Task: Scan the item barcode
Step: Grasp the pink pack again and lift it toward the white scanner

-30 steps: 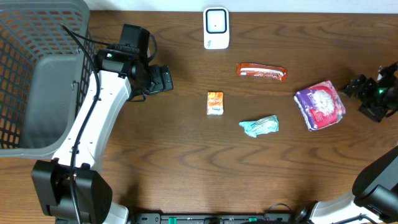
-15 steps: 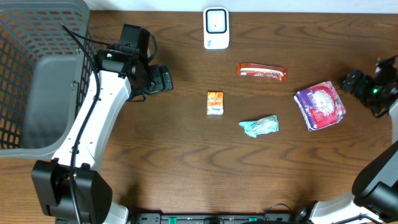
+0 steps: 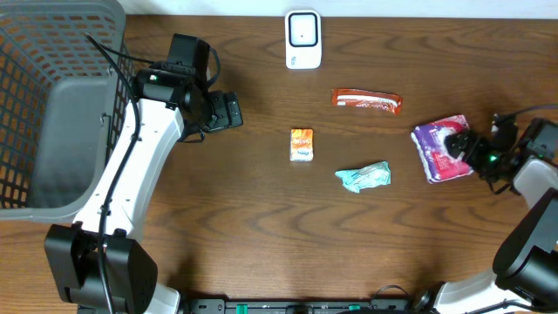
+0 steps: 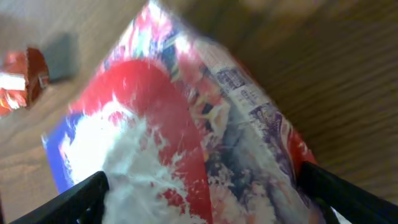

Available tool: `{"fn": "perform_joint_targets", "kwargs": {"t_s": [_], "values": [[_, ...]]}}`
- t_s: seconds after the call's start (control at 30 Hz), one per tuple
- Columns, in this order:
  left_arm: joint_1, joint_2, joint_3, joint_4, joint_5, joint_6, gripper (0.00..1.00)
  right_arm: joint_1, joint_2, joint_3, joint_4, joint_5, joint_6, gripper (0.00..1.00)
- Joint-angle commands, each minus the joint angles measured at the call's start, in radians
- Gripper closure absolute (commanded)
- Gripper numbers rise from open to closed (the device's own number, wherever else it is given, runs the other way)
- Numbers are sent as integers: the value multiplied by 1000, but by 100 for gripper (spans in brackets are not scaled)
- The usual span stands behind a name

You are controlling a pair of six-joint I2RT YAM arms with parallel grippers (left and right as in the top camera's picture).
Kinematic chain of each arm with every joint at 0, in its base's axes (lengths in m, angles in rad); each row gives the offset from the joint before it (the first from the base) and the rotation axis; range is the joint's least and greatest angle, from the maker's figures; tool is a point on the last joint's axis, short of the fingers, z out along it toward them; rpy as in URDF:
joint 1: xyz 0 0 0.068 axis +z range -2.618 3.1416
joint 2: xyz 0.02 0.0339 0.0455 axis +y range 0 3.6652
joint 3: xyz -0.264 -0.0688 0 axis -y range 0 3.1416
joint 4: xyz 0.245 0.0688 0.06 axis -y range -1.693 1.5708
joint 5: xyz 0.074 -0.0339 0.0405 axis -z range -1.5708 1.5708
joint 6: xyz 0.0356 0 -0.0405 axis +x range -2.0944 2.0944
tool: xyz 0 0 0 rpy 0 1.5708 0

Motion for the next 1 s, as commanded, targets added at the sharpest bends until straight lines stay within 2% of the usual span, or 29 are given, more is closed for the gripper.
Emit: {"fn": "perform_joint_targets", "kwargs": {"t_s": [0.0, 0.07, 0.37, 0.47, 0.6, 0.63, 0.77, 0.97], "values": [[2, 5, -7, -6, -9, 17, 2, 47, 2, -57, 7, -45, -10, 16], [2, 5, -7, -6, -9, 17, 2, 77, 2, -69, -8, -61, -9, 22], [2, 5, -7, -6, -9, 17, 2, 146, -78, 29, -189, -50, 45, 27], [2, 5, -7, -6, -9, 17, 2, 147, -116, 84, -232, -13, 106, 25], [2, 5, -7, -6, -9, 17, 2, 147, -140, 97, -174, 8, 121, 13], [2, 5, -7, -6, -9, 17, 2, 147, -139, 96, -148, 12, 97, 10], [2, 5, -7, -6, -9, 17, 2, 159, -111, 96, -96, 3, -108, 10], [2, 5, -7, -6, -9, 17, 2, 200, 18, 96, -88, -85, -237, 9]]}}
